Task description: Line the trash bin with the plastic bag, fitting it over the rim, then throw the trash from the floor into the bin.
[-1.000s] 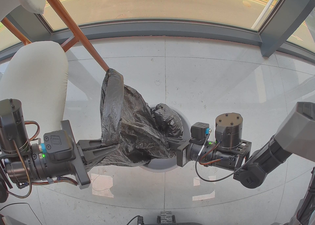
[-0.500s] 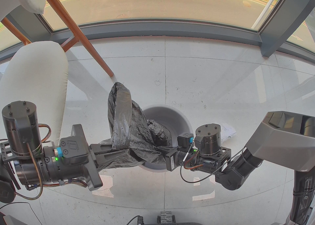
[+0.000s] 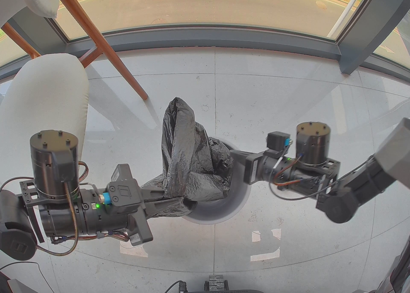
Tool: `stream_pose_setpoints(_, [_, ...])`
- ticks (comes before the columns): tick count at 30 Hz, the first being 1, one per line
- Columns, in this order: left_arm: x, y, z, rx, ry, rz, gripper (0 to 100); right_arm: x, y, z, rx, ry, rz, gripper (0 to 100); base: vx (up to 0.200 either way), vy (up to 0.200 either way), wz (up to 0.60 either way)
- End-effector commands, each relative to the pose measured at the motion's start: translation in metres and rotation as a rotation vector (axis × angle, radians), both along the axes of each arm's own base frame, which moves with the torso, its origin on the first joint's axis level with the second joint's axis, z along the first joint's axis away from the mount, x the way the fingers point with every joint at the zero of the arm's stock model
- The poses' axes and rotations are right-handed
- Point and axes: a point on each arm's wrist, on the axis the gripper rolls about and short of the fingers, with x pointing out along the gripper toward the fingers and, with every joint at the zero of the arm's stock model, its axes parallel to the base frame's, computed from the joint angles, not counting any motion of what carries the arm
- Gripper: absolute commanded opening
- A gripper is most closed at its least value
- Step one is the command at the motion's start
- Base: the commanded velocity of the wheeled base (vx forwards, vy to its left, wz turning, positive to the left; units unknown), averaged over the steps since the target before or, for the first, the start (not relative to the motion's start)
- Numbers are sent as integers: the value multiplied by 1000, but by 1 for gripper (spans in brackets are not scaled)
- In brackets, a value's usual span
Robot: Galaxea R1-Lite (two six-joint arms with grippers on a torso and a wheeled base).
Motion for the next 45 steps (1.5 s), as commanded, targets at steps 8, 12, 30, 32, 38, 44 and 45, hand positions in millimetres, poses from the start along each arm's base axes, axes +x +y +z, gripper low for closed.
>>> stream_pose_setpoints(8, [17, -59, -43, 232, -23, -88, 0, -94, -46, 74, 38, 67, -2, 0, 0, 0, 0])
stream_pose_setpoints(12, [14, -62, -44, 274, -59, -54, 0, -94, -44, 72, 26, 72, -3, 100, 0, 0, 0])
stream_pose_setpoints(30, [-2, -71, -45, 353, -142, -46, 0, -65, 15, 40, -124, 188, -19, 100, 0, 0, 0])
stream_pose_setpoints(32, [-2, -72, -46, 354, -141, -46, 0, -63, 19, 35, -137, 195, -25, 100, 0, 0, 0])
stream_pose_setpoints(38, [-1, -72, -45, 361, -147, -30, 0, -66, 16, 20, -184, 232, -38, 100, 0, 0, 0])
stream_pose_setpoints(44, [-1, -70, -46, 368, -149, -17, 0, -73, 8, 9, -221, 249, -55, 100, 0, 0, 0])
stream_pose_setpoints(45, [-1, -70, -46, 370, -150, -11, 0, -73, 8, 9, -223, 250, -58, 100, 0, 0, 0])
